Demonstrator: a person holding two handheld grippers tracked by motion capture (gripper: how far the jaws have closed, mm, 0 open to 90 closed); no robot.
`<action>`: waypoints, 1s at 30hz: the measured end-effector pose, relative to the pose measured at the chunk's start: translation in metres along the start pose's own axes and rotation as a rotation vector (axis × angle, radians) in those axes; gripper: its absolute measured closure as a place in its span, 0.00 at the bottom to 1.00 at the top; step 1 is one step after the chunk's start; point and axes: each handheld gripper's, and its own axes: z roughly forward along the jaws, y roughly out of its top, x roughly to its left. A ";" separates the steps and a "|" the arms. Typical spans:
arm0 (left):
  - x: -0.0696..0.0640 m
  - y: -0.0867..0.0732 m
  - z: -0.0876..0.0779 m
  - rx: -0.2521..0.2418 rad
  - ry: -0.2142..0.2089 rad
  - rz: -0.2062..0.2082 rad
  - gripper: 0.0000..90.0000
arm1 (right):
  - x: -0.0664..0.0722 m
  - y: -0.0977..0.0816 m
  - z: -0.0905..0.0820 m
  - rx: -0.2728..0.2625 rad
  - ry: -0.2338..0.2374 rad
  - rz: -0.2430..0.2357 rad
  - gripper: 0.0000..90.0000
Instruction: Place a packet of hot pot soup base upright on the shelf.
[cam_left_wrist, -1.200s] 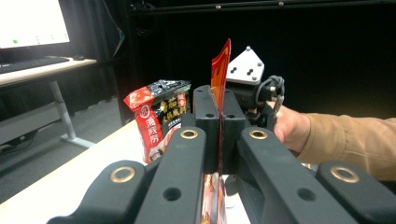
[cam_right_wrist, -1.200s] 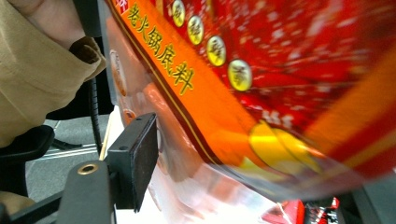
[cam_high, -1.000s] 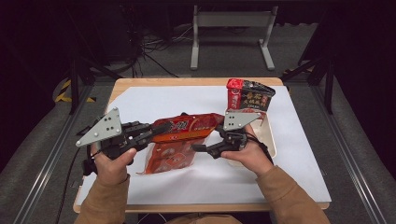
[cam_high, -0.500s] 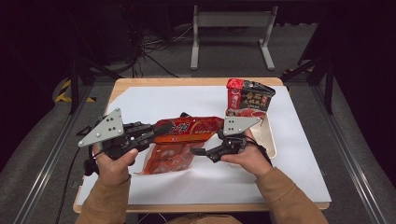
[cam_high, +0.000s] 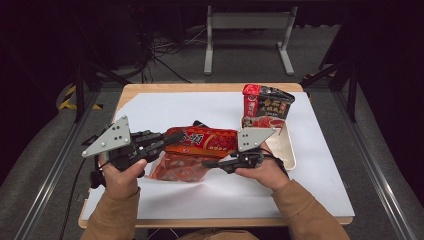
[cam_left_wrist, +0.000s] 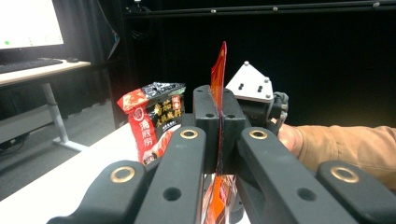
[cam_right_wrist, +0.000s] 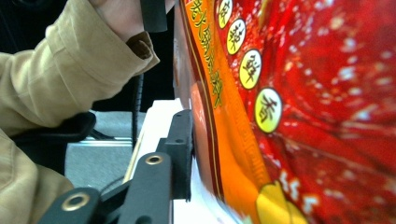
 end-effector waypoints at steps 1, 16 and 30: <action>0.001 0.000 0.000 -0.001 0.000 0.002 1.00 | 0.000 0.001 -0.001 0.006 0.004 -0.004 0.77; 0.008 -0.003 -0.003 -0.025 -0.011 -0.031 0.96 | 0.004 0.029 -0.025 0.103 -0.005 0.023 0.78; 0.027 -0.011 -0.009 -0.009 0.035 -0.068 0.64 | 0.001 0.059 -0.058 0.139 -0.080 0.034 0.78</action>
